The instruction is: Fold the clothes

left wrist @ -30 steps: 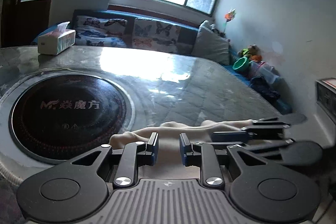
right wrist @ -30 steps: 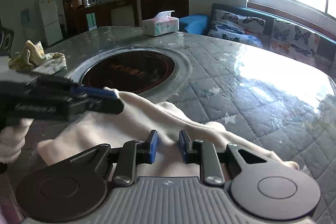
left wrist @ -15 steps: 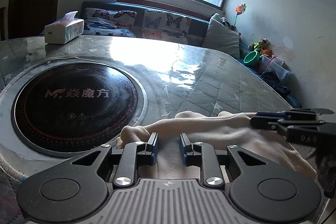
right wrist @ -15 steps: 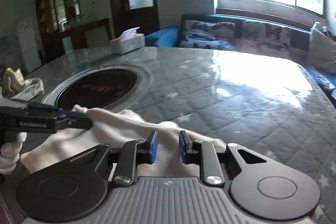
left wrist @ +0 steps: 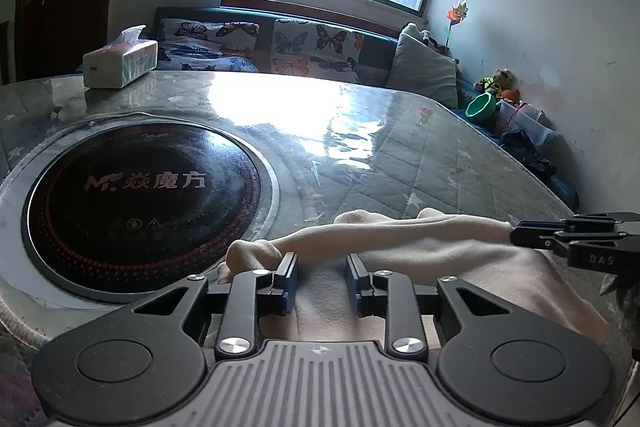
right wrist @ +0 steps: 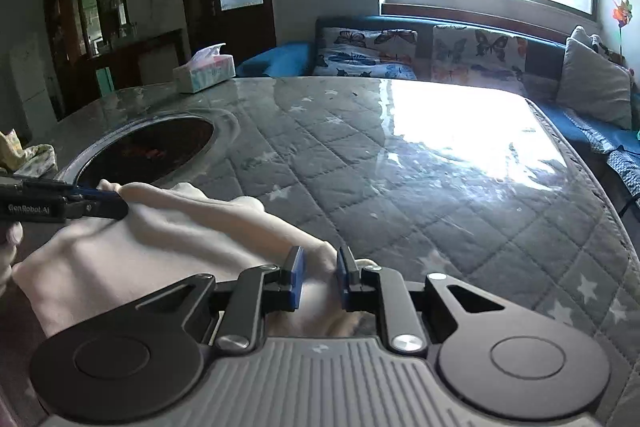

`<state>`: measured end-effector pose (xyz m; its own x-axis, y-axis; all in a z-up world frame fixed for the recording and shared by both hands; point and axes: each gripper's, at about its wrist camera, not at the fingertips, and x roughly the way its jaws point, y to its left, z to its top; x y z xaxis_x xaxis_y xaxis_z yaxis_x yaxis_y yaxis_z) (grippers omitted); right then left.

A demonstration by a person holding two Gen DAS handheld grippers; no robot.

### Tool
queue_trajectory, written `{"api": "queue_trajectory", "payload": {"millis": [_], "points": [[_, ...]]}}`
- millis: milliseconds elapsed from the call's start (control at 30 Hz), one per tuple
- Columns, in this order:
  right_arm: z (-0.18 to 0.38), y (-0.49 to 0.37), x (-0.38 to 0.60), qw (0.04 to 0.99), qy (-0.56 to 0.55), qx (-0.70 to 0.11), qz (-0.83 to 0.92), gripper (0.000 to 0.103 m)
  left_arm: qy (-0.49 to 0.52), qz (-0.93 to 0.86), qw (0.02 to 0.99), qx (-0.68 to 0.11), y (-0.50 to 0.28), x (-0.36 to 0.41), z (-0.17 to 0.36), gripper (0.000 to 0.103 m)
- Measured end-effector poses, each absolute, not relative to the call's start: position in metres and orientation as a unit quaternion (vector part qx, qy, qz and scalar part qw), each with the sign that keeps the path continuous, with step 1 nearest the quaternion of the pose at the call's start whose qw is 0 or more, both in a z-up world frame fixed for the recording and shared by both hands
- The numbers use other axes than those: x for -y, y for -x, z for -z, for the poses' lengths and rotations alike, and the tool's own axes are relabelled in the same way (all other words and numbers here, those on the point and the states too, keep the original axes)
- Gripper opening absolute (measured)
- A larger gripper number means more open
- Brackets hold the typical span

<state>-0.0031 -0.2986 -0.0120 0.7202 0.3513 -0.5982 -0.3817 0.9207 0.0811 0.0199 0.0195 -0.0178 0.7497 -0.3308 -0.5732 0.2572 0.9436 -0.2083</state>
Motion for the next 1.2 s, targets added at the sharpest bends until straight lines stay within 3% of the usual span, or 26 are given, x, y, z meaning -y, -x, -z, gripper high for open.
{"api": "queue_trajectory", "payload": {"millis": [200, 833, 967, 1200], "points": [[-0.007, 0.025, 0.305, 0.932, 0.036, -0.292, -0.211, 0.016, 0.046, 0.155, 0.94, -0.3, -0.01, -0.018, 0.011, 0.04], [-0.004, 0.1, 0.298, 0.911, 0.082, -0.313, -0.256, 0.016, 0.039, 0.146, 0.942, -0.298, 0.084, -0.035, 0.002, 0.038], [0.01, 0.108, 0.297, 0.906, 0.1, -0.329, -0.248, 0.016, 0.03, 0.131, 0.941, -0.311, 0.089, -0.035, 0.014, 0.034], [0.002, 0.115, 0.303, 0.909, 0.102, -0.324, -0.242, 0.016, 0.03, 0.129, 0.941, -0.312, 0.093, -0.044, 0.016, 0.036]]}}
